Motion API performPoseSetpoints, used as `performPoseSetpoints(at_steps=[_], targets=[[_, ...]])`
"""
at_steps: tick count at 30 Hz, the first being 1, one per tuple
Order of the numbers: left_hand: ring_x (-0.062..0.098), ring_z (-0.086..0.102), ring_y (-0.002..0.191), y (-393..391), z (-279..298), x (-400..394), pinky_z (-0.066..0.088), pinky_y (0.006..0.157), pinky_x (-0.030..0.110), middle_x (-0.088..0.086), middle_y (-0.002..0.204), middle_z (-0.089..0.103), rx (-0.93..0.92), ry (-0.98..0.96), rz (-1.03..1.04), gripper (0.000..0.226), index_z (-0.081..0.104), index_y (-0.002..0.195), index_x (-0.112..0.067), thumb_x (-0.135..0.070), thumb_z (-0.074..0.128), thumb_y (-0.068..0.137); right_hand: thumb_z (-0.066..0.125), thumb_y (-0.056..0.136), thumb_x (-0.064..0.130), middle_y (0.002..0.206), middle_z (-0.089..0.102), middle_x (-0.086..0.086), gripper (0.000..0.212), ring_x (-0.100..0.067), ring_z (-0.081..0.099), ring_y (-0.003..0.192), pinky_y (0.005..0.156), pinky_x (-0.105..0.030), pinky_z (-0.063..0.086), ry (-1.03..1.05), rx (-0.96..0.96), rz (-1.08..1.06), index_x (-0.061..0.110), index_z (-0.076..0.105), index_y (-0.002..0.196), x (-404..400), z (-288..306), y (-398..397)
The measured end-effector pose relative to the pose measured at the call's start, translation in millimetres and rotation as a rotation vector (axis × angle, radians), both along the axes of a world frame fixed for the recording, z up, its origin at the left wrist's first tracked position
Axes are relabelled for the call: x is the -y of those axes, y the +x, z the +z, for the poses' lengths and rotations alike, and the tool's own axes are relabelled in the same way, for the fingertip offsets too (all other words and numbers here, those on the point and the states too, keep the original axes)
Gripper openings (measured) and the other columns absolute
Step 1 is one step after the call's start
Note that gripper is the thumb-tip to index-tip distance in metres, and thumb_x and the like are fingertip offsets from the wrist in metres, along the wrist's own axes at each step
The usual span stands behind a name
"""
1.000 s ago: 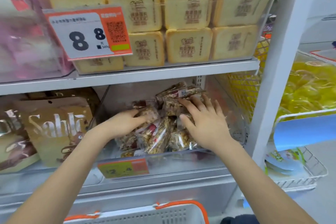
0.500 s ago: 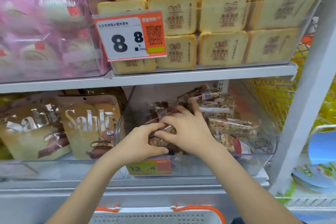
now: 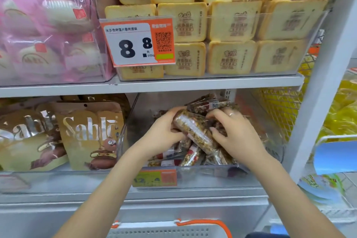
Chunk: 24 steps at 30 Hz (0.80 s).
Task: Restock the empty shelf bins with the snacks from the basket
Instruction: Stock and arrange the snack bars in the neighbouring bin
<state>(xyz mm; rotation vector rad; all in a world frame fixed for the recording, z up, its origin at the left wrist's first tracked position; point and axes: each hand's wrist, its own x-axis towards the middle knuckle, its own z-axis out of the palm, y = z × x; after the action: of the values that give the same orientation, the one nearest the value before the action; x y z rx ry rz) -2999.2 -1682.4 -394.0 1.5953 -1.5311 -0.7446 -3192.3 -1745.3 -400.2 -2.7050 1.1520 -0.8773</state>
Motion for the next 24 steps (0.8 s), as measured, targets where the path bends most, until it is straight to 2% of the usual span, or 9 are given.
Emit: performPoseSetpoints(at_steps=[2, 4, 7, 11, 13, 15, 17, 20, 24], targets=[[0.005, 0.064, 0.099, -9.6, 9.9, 11.2, 0.053, 0.079, 0.019, -0.006, 0.113, 0.063, -0.024, -0.05, -0.025, 0.063, 0.042, 0.127, -0.034, 0.01, 0.054, 0.085, 0.059, 0.089, 0.026, 0.094, 0.055, 0.001, 0.021, -0.023, 0.052, 0.093, 0.075, -0.038, 0.046, 0.032, 0.077, -0.058, 0.022, 0.056, 0.109, 1.5, 1.6, -4.0], [0.013, 0.062, 0.104, -19.0, 16.3, 24.0, 0.055, 0.082, 0.03, -0.004, 0.119, 0.06, 0.016, -0.08, -0.039, 0.065, 0.044, 0.126, -0.038, 0.012, 0.044, 0.085, 0.054, 0.091, 0.032, 0.095, 0.057, 0.0, 0.019, -0.02, 0.052, 0.094, 0.077, -0.04, 0.046, 0.128, 0.211, -0.071, 0.02, 0.054, 0.106, 2.6, 4.0, -8.9], [0.021, 0.059, 0.1, -41.1, 26.1, 41.4, 0.053, 0.08, 0.036, -0.001, 0.119, 0.058, 0.044, -0.055, -0.022, 0.059, 0.05, 0.119, -0.034, 0.011, 0.035, 0.083, 0.056, 0.089, 0.042, 0.104, 0.059, 0.012, 0.022, -0.001, 0.054, 0.094, 0.077, -0.027, 0.043, 0.357, 0.378, 0.005, 0.031, 0.048, 0.107, -3.3, 9.7, -12.2], [0.024, 0.048, 0.12, -56.8, 30.7, 58.1, 0.044, 0.081, 0.025, 0.006, 0.143, 0.042, 0.138, 0.009, 0.171, 0.063, 0.036, 0.142, -0.024, 0.007, 0.035, 0.087, 0.069, 0.082, 0.039, 0.113, 0.058, 0.016, 0.068, 0.003, 0.058, 0.099, 0.081, -0.014, 0.047, 0.516, 0.363, 0.081, 0.039, 0.029, 0.137, -9.9, 6.8, -4.5], [0.026, 0.044, 0.125, -50.2, 25.6, 55.1, 0.045, 0.089, 0.028, 0.006, 0.146, 0.038, 0.108, 0.0, 0.148, 0.067, 0.028, 0.146, -0.022, 0.005, 0.042, 0.086, 0.071, 0.082, 0.026, 0.102, 0.058, 0.018, 0.066, 0.009, 0.059, 0.091, 0.074, -0.007, 0.048, 0.529, 0.465, 0.081, 0.038, 0.033, 0.134, -7.4, 6.2, 0.0], [0.022, 0.047, 0.12, -35.0, 17.9, 46.4, 0.045, 0.092, 0.032, 0.004, 0.141, 0.042, 0.132, 0.001, 0.069, 0.064, 0.027, 0.143, -0.023, -0.008, 0.053, 0.087, 0.069, 0.081, 0.013, 0.098, 0.064, 0.011, 0.056, 0.003, 0.064, 0.086, 0.074, -0.015, 0.054, 0.603, 0.723, 0.043, 0.033, 0.042, 0.126, -1.4, 9.2, 1.2], [0.02, 0.04, 0.128, -13.4, 6.0, 41.6, 0.041, 0.101, 0.037, 0.002, 0.145, 0.037, 0.332, 0.113, 0.006, 0.069, 0.026, 0.143, -0.026, -0.028, 0.061, 0.084, 0.061, 0.084, 0.0, 0.097, 0.066, 0.005, 0.046, -0.004, 0.067, 0.084, 0.071, -0.026, 0.058, 0.714, 1.027, 0.004, 0.024, 0.048, 0.121, 5.3, 14.1, -1.6], [0.02, 0.023, 0.139, 9.6, -3.7, 37.3, 0.027, 0.11, 0.038, -0.002, 0.151, 0.028, 0.619, 0.233, -0.008, 0.068, 0.033, 0.142, -0.029, -0.053, 0.059, 0.084, 0.055, 0.09, -0.001, 0.105, 0.062, 0.001, 0.035, -0.009, 0.065, 0.088, 0.062, -0.027, 0.057, 0.858, 1.324, -0.07, 0.022, 0.049, 0.116, 14.7, 14.6, -6.5], [0.02, 0.013, 0.142, 20.6, 4.7, 34.0, 0.021, 0.113, 0.045, -0.006, 0.155, 0.02, 0.875, 0.331, -0.097, 0.085, 0.024, 0.147, -0.034, -0.063, 0.062, 0.076, 0.052, 0.087, -0.002, 0.12, 0.062, -0.004, 0.041, -0.028, 0.059, 0.114, 0.091, -0.043, 0.049, 0.723, 1.402, -0.102, 0.034, 0.053, 0.106, 26.4, 7.3, -10.6]])
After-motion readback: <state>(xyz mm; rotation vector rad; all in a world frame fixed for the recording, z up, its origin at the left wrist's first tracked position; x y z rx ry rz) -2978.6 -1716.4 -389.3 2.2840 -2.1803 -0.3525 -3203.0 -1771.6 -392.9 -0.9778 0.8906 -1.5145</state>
